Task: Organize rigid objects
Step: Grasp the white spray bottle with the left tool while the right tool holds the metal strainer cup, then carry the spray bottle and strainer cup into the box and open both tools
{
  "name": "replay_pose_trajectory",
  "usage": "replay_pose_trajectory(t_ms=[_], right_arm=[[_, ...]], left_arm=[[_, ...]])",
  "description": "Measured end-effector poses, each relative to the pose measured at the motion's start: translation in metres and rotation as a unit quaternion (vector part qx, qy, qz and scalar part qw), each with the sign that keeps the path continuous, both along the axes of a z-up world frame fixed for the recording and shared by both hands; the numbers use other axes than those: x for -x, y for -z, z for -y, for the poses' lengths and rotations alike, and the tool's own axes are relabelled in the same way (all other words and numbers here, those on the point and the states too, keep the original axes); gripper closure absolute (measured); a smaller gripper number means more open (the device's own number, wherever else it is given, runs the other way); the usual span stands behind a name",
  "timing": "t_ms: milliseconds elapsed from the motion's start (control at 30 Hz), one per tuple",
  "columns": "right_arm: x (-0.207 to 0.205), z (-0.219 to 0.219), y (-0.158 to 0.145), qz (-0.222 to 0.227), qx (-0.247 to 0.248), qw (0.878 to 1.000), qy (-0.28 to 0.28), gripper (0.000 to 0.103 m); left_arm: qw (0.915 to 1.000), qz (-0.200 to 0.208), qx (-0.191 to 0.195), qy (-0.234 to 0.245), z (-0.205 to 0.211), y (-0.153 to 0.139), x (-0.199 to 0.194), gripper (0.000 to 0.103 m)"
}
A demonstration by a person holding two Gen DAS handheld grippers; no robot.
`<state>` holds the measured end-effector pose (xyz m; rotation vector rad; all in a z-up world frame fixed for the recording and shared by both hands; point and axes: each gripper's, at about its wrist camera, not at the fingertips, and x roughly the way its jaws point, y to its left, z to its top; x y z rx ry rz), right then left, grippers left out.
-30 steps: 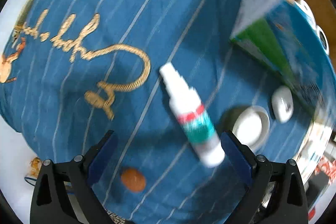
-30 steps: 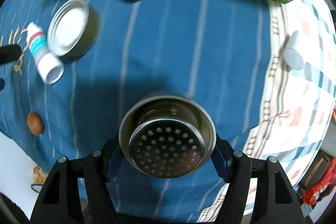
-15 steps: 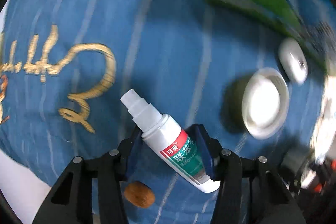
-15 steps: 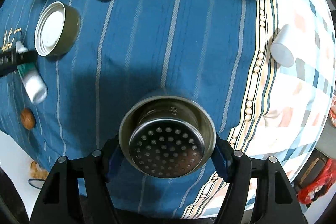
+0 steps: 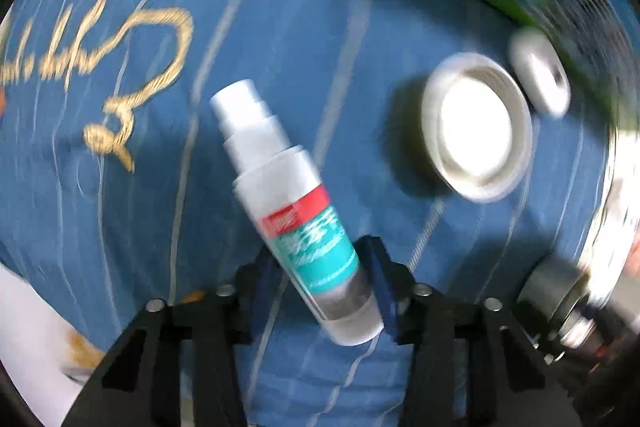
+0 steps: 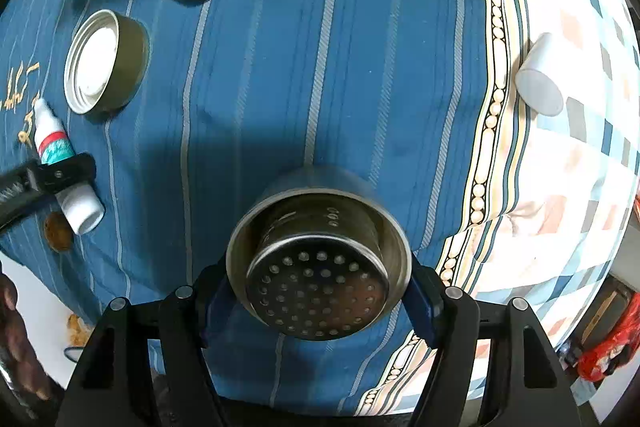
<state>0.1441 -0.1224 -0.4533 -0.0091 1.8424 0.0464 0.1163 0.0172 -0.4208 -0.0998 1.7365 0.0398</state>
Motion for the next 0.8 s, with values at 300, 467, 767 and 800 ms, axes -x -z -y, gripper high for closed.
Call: replay_pose_trajectory(t_ms=[300, 467, 767, 800], right_arm=[[0.017, 0.021, 0.000, 0.003, -0.009, 1.000, 0.024, 0.029], [0.010, 0.028, 0.000, 0.002, -0.013, 0.999, 0.044, 0.029], [0.014, 0.008, -0.004, 0.002, -0.007, 1.000, 0.017, 0.030], [0.014, 0.007, -0.007, 0.005, -0.013, 1.000, 0.019, 0.030]], left_arm=[[0.9989, -0.009, 0.041, 0.023, 0.046, 0.012, 0.040, 0.060], [0.9987, -0.001, 0.026, -0.043, 0.045, 0.012, 0.046, 0.064], [0.9996, 0.012, 0.024, -0.008, 0.062, -0.004, 0.056, 0.073], [0.9995, 0.016, 0.027, -0.005, 0.058, -0.009, 0.061, 0.073]])
